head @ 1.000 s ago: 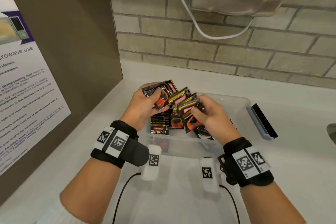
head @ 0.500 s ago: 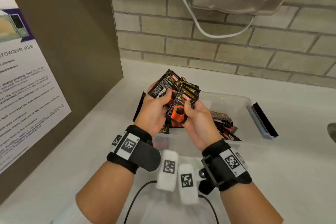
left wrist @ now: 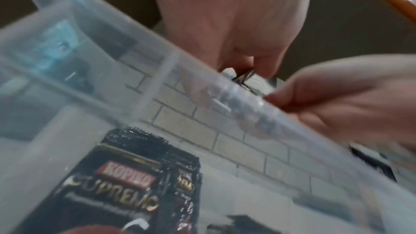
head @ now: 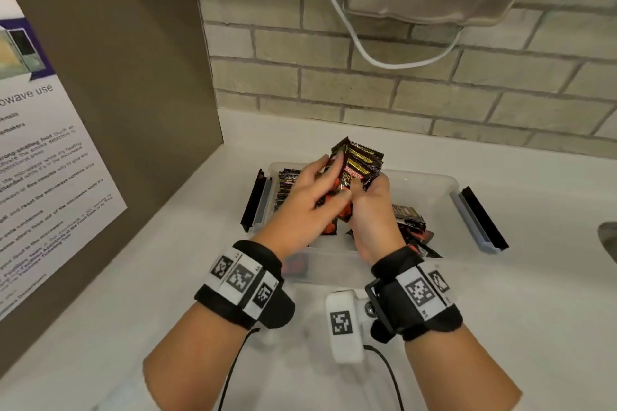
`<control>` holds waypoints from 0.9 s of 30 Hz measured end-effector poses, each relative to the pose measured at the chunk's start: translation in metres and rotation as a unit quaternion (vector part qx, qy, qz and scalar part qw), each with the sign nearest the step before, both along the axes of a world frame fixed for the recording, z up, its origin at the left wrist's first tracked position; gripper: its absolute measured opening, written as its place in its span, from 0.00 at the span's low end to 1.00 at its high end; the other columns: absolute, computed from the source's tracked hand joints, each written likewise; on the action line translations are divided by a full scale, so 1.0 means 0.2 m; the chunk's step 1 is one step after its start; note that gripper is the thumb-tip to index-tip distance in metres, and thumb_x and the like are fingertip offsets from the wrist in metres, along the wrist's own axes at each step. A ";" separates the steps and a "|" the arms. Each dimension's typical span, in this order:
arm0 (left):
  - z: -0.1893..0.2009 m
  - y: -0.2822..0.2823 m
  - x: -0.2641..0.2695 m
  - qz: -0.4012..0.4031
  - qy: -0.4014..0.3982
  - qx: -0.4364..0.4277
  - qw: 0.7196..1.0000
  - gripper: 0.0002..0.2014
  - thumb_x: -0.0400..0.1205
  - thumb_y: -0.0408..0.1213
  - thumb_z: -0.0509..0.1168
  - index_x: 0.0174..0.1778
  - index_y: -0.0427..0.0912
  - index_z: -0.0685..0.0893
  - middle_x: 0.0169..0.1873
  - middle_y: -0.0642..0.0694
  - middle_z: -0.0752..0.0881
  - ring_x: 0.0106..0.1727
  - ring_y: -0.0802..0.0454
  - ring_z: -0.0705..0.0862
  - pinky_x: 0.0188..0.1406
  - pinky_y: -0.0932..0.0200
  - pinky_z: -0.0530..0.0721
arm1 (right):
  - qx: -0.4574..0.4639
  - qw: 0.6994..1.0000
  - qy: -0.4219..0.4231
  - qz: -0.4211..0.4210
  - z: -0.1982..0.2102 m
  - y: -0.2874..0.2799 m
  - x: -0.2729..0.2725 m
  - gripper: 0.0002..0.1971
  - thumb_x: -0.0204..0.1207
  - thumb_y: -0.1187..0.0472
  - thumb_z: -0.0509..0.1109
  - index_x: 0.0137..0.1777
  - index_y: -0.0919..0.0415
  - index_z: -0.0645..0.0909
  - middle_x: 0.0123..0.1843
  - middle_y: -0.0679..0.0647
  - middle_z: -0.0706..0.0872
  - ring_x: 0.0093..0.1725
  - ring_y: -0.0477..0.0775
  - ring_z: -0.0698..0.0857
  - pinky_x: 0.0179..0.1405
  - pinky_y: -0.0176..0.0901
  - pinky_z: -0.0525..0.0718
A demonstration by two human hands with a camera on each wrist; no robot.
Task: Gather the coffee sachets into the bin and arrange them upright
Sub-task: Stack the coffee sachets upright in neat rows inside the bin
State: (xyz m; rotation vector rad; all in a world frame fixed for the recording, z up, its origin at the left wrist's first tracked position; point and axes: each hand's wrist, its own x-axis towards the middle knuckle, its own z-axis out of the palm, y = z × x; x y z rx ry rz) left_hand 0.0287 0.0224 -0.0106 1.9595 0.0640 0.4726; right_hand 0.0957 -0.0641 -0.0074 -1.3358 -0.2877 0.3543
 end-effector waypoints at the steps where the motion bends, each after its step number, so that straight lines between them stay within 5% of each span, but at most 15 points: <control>1: -0.02 -0.01 0.00 -0.007 0.013 0.004 1.000 0.24 0.85 0.41 0.56 0.76 0.64 0.59 0.77 0.59 0.56 0.76 0.68 0.54 0.74 0.74 0.56 | -0.007 1.000 0.004 -0.004 0.00 0.00 0.00 0.08 0.84 0.64 0.55 0.62 0.58 0.68 0.58 0.58 0.83 0.58 0.58 0.85 0.60 0.60 0.84; 5: -0.06 -0.01 0.01 0.010 -0.042 -0.019 0.999 0.22 0.85 0.33 0.58 0.75 0.52 0.70 0.75 0.57 0.59 0.73 0.76 0.60 0.76 0.74 0.58 | 0.013 0.999 0.037 0.013 0.00 -0.01 0.01 0.07 0.85 0.62 0.55 0.61 0.60 0.69 0.57 0.62 0.84 0.56 0.61 0.86 0.49 0.54 0.86; 7: -0.07 0.01 0.02 0.044 -0.070 0.038 0.996 0.23 0.82 0.29 0.62 0.72 0.51 0.74 0.72 0.55 0.62 0.74 0.65 0.65 0.79 0.60 0.65 | 0.066 0.995 0.066 0.043 0.01 -0.02 -0.01 0.10 0.85 0.58 0.55 0.62 0.60 0.69 0.54 0.58 0.85 0.52 0.54 0.87 0.40 0.44 0.85; 9: -0.06 0.01 0.02 0.071 -0.073 0.118 0.988 0.25 0.80 0.31 0.66 0.71 0.55 0.75 0.71 0.54 0.64 0.74 0.52 0.67 0.77 0.50 0.69 | 0.103 0.988 0.085 0.071 0.02 -0.02 -0.02 0.16 0.84 0.50 0.56 0.66 0.58 0.68 0.58 0.55 0.84 0.56 0.51 0.85 0.43 0.40 0.83; 11: -0.04 0.00 0.01 0.078 -0.074 0.133 0.985 0.27 0.78 0.32 0.68 0.72 0.56 0.74 0.71 0.53 0.64 0.74 0.52 0.65 0.77 0.50 0.68 | 0.094 0.990 0.069 0.085 0.03 -0.02 -0.02 0.16 0.84 0.52 0.58 0.67 0.59 0.69 0.61 0.56 0.83 0.59 0.52 0.85 0.48 0.42 0.84; 14: 0.02 -0.01 -0.03 0.056 -0.074 -0.010 0.996 0.35 0.76 0.37 0.71 0.74 0.63 0.63 0.72 0.58 0.60 0.74 0.59 0.64 0.74 0.64 0.69 | 0.091 0.989 0.058 0.100 0.05 -0.04 -0.01 0.09 0.85 0.64 0.56 0.62 0.61 0.73 0.53 0.56 0.86 0.48 0.51 0.88 0.45 0.47 0.85; 17: 0.09 0.04 -0.05 0.052 -0.045 -0.215 0.974 0.38 0.72 0.52 0.70 0.75 0.66 0.58 0.75 0.58 0.65 0.71 0.55 0.74 0.70 0.53 0.73 | 0.061 0.986 0.026 0.153 0.07 -0.06 -0.01 0.12 0.85 0.65 0.56 0.65 0.62 0.74 0.47 0.55 0.86 0.42 0.52 0.85 0.43 0.54 0.82; 21: 0.15 0.07 -0.03 -0.027 -0.004 -0.384 0.923 0.31 0.75 0.41 0.69 0.74 0.56 0.67 0.64 0.43 0.83 0.64 0.45 0.83 0.64 0.46 0.80 | 0.013 0.979 -0.004 0.205 0.08 -0.05 -0.04 0.13 0.82 0.68 0.59 0.65 0.66 0.77 0.47 0.57 0.85 0.46 0.54 0.85 0.51 0.56 0.83; 25: 0.11 0.05 -0.02 -0.032 -0.007 -0.496 0.868 0.31 0.77 0.30 0.65 0.74 0.55 0.66 0.61 0.37 0.85 0.64 0.40 0.83 0.62 0.42 0.81 | -0.017 0.986 -0.001 0.168 0.07 -0.04 -0.06 0.07 0.79 0.62 0.66 0.51 0.64 0.83 0.46 0.62 0.87 0.48 0.61 0.84 0.57 0.65 0.78; 27: 0.11 0.05 -0.02 -0.057 0.020 -0.503 0.862 0.29 0.75 0.33 0.66 0.74 0.43 0.70 0.62 0.36 0.84 0.64 0.39 0.83 0.59 0.43 0.84 | -0.017 0.988 0.005 0.151 0.07 -0.04 -0.06 0.08 0.78 0.61 0.68 0.51 0.66 0.82 0.46 0.62 0.87 0.49 0.61 0.84 0.58 0.64 0.80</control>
